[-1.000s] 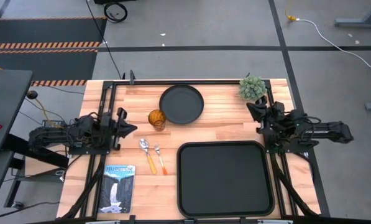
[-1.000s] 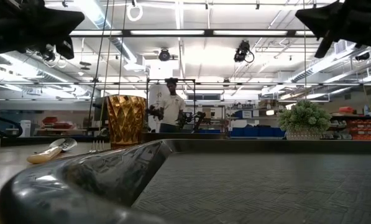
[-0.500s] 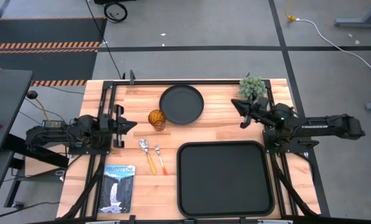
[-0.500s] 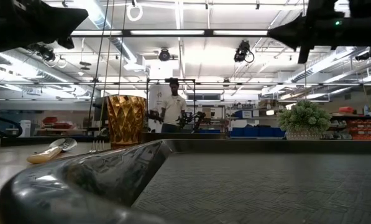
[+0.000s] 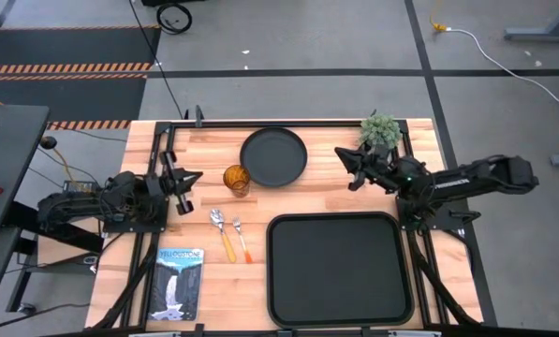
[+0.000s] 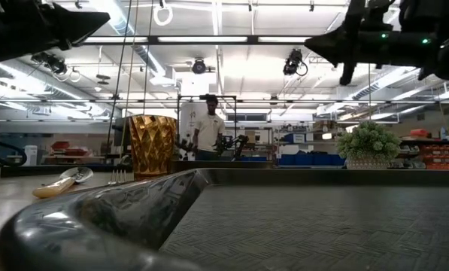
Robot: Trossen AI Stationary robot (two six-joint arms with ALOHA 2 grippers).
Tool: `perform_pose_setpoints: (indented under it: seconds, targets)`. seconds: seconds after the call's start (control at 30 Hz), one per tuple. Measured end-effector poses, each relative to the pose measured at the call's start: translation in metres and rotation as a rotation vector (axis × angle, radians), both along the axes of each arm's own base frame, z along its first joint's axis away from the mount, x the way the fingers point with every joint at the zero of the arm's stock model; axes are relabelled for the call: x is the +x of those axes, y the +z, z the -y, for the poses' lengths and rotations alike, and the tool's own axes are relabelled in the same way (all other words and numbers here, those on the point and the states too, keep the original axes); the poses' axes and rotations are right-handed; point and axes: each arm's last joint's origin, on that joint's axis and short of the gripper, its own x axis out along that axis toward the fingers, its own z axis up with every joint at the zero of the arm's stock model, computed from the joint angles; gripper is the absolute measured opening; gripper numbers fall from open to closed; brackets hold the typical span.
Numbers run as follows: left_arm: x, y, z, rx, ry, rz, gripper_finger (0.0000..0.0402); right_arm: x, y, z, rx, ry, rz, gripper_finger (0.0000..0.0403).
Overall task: Pick and place plate/cup/fork/spoon on tray
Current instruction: Put the brown cup on the black tray
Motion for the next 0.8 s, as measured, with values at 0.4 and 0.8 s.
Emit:
perform_pose_setpoints:
  seconds: [0.4,0.8]
  targets:
    - [0.001,0.000,-0.005,-0.356,0.057,0.026,0.0009,0.082,0.011,0.010,-0.085,0.172,-0.228,0.0014]
    - [0.011,0.017,-0.009,-0.627,0.127,-0.180,0.0052,0.142,0.004,0.022,-0.055,0.200,-0.416,0.0014]
